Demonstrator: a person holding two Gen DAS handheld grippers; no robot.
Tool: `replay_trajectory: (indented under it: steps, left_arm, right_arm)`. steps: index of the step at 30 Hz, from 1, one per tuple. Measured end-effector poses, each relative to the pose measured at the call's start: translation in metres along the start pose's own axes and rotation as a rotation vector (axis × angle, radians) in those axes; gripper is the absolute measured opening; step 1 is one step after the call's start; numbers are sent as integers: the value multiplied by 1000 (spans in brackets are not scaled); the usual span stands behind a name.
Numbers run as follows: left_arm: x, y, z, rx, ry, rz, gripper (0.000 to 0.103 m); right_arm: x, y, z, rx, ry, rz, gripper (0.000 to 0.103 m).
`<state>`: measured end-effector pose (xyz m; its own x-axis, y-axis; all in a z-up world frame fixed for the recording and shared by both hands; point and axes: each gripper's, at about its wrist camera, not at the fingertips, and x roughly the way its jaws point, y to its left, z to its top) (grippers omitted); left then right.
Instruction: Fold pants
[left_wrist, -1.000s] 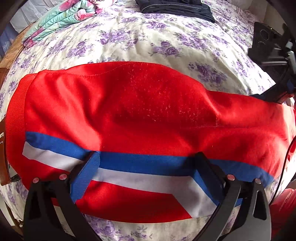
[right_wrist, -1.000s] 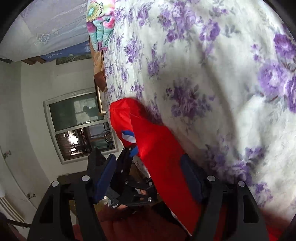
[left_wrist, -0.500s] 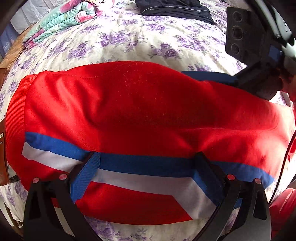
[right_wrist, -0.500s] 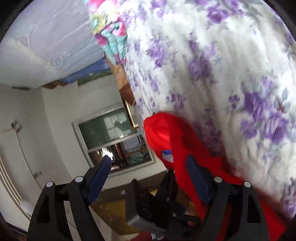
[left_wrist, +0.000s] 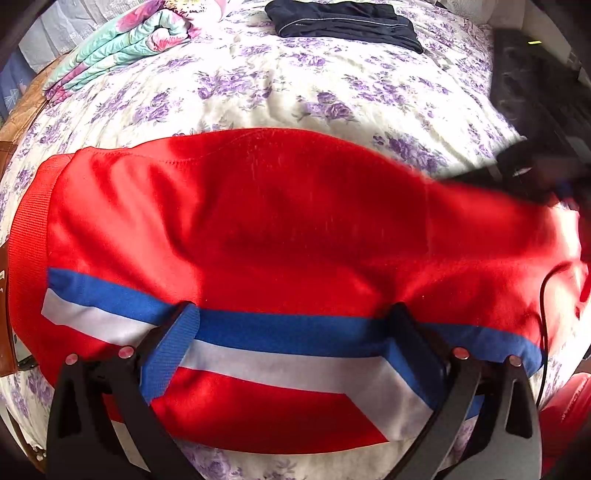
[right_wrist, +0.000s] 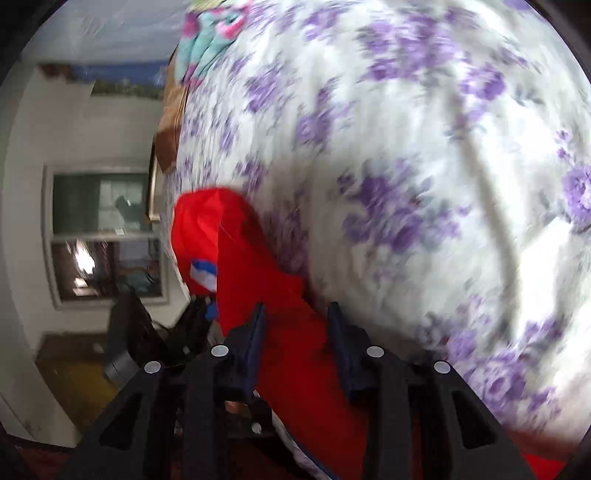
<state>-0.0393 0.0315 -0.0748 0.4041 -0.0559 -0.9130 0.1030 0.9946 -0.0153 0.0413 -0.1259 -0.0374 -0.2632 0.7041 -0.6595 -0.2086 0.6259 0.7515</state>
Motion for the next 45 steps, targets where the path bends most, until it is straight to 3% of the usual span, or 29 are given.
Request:
replay_trajectory:
  steps: [3, 11, 13, 18, 20, 21, 22, 24, 26, 30, 32, 34, 35, 36, 39, 42, 45]
  left_arm:
    - [1, 2, 3, 8, 0, -9, 99]
    - [-1, 4, 0, 30, 2, -18, 99]
    - [-1, 3, -1, 34, -3, -13, 99]
    - [-1, 2, -4, 42, -18, -15, 99]
    - [-1, 2, -5, 47, -26, -16, 99]
    - [-1, 2, -5, 49, -28, -17, 99]
    - [-2, 2, -6, 50, -29, -19, 99]
    - [-3, 3, -7, 51, -29, -23, 99]
    - [-3, 3, -6, 51, -27, -28, 99]
    - [-5, 6, -2, 30, -20, -44, 99]
    - [-5, 7, 0, 17, -21, -53, 99]
    - [-4, 9, 4, 0, -15, -62, 99]
    - [-4, 9, 5, -2, -13, -63, 99]
    - [-3, 9, 6, 0, -10, -62, 99]
    - [-5, 10, 7, 9, 11, -65, 99]
    - [-17, 22, 14, -51, 3, -94, 98]
    - [-35, 52, 23, -163, -69, -90, 98]
  right_arm:
    - [1, 32, -31, -238, 19, -135, 35]
    - [4, 17, -44, -196, -4, -157, 33]
    - [10, 21, -35, -188, -16, -129, 34]
    - [14, 4, -11, -17, -51, 85, 34]
    - [18, 0, -6, 20, -58, 125, 34]
    - [18, 0, -5, 19, -67, 132, 33]
    - [16, 1, -5, 5, -84, 127, 21]
    - [9, 7, -8, -34, -131, 90, 8]
    - [-5, 18, -8, -67, -202, 61, 8]
    - [-46, 41, 18, -164, -366, -106, 7]
    - [-37, 43, 38, -205, -367, -227, 7]
    - [-12, 33, 51, -274, -314, -400, 7]
    - [1, 17, 56, -252, -260, -414, 7]
    - [5, 6, 58, -216, -261, -369, 7]
    - [-19, 2, 50, -125, -342, -275, 7]
    - [-51, 29, 29, -231, -430, -312, 9]
    - [-48, 49, 15, -326, -376, -308, 10]
